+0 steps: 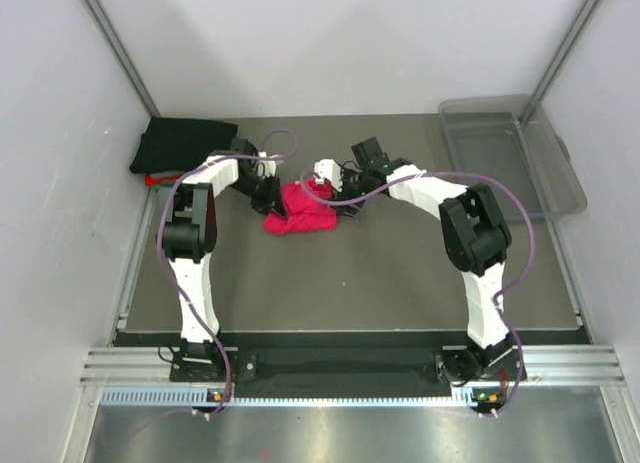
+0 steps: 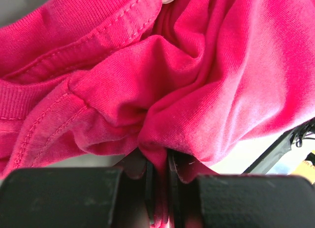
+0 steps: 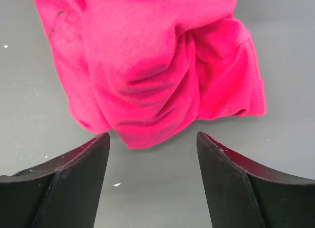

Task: Fold and stack the t-shirts
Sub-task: Fold the tshirt

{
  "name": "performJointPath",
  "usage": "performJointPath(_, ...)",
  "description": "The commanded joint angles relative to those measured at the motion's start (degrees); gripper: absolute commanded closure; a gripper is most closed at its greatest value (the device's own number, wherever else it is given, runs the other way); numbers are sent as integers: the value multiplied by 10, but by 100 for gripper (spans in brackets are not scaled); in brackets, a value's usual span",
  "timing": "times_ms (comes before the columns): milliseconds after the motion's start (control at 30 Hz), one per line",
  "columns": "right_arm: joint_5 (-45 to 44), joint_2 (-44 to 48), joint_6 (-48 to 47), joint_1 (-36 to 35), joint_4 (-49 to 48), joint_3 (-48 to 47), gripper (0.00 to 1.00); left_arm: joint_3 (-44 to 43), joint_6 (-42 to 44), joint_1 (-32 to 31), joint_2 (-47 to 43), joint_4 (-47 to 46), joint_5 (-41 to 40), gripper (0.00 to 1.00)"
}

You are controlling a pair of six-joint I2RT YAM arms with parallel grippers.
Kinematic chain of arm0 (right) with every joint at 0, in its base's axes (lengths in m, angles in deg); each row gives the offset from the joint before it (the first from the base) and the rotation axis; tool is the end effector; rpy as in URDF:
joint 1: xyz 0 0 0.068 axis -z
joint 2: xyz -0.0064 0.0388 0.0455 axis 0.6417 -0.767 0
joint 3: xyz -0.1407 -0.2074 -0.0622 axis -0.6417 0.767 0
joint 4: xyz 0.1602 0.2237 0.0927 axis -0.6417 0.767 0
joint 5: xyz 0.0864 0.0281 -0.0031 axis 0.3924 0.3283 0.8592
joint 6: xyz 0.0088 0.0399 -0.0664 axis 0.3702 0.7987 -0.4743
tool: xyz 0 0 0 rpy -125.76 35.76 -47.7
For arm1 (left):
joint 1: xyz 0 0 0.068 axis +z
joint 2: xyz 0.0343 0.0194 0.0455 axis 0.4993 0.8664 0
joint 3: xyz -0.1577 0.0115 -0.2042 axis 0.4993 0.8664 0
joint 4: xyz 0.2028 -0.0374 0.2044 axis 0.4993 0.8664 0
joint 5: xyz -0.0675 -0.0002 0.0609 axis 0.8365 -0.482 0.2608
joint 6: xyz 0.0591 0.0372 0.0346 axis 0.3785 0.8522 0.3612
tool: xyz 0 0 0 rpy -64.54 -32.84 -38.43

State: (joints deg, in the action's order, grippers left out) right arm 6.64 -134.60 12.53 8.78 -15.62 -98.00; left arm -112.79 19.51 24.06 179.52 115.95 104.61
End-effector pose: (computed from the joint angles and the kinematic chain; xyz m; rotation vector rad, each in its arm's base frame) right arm 0.4081 0.2838 0.1403 -1.6800 1.6880 0.4752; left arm 0.4462 -0.0858 0.0966 0.2504 2.8020 -0.9432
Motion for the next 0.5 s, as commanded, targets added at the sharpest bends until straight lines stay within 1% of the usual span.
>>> performJointPath(0,15,8,-10,-5,17,-27,29,-8,26,6,0,-4,-56,100)
performJointPath(267,15,-26,0,-5,24,-60,30,-11,28,5,0,-3,-56,100)
performJointPath(300,16,-33,1,-4,24,-65,32,-11,28,5,1,-3,-56,100)
performJointPath(333,16,-40,3,-5,25,-70,39,-11,29,5,0,-3,-56,100)
performJointPath(367,17,-45,9,-4,23,-79,43,-12,29,4,1,-1,-56,100)
performJointPath(400,18,-48,11,-4,25,-84,45,-12,29,4,-1,-1,-54,100)
performJointPath(467,19,-62,14,-4,36,-105,45,-12,30,4,-1,0,-55,100)
